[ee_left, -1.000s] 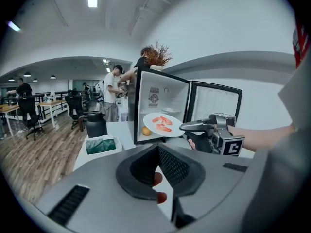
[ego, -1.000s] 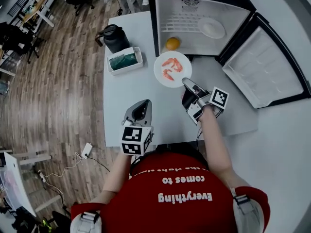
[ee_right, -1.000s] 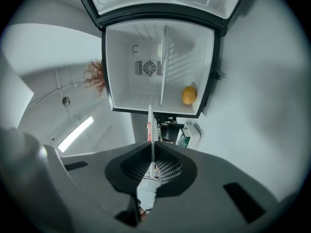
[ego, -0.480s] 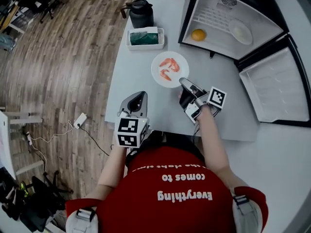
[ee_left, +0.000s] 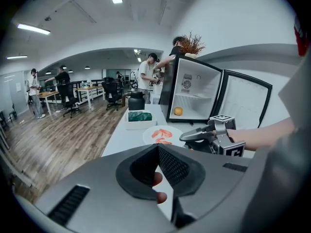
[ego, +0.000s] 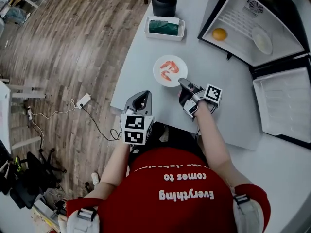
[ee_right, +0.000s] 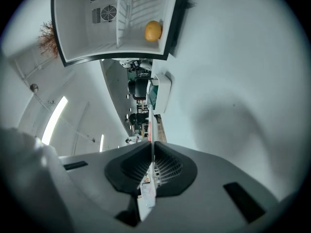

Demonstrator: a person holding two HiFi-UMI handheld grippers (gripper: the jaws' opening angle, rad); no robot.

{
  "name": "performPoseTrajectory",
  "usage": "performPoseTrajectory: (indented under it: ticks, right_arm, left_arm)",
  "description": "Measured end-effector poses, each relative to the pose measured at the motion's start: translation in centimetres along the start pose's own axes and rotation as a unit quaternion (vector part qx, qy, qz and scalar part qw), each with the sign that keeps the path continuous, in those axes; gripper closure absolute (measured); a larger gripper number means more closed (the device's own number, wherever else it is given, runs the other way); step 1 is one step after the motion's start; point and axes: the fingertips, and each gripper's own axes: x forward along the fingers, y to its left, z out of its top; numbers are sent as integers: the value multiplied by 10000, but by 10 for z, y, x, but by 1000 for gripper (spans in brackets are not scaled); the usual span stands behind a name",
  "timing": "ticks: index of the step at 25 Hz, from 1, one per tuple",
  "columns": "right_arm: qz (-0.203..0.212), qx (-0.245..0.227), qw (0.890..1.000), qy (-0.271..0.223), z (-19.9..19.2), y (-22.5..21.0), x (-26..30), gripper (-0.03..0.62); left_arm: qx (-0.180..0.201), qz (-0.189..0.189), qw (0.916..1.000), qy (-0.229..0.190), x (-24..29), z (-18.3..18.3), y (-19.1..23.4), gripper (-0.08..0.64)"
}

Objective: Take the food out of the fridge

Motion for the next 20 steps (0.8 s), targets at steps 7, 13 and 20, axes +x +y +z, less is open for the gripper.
performPoseTrajectory:
  ticks: [7, 13, 20]
  right_arm:
    - [-638, 134, 9976, 232, -10, -44, 24, 566]
    - [-1092, 117, 9934, 327, -14, -69, 37, 566]
    - [-1591, -33, 9871, 193, -11, -86, 41, 568]
  left_arm:
    - [-187, 122, 9995, 212, 1, -20, 12, 560]
    - [-321, 212, 9988, 304, 3, -31, 22, 560]
    - [-414, 256, 9983, 322, 6, -33, 32, 560]
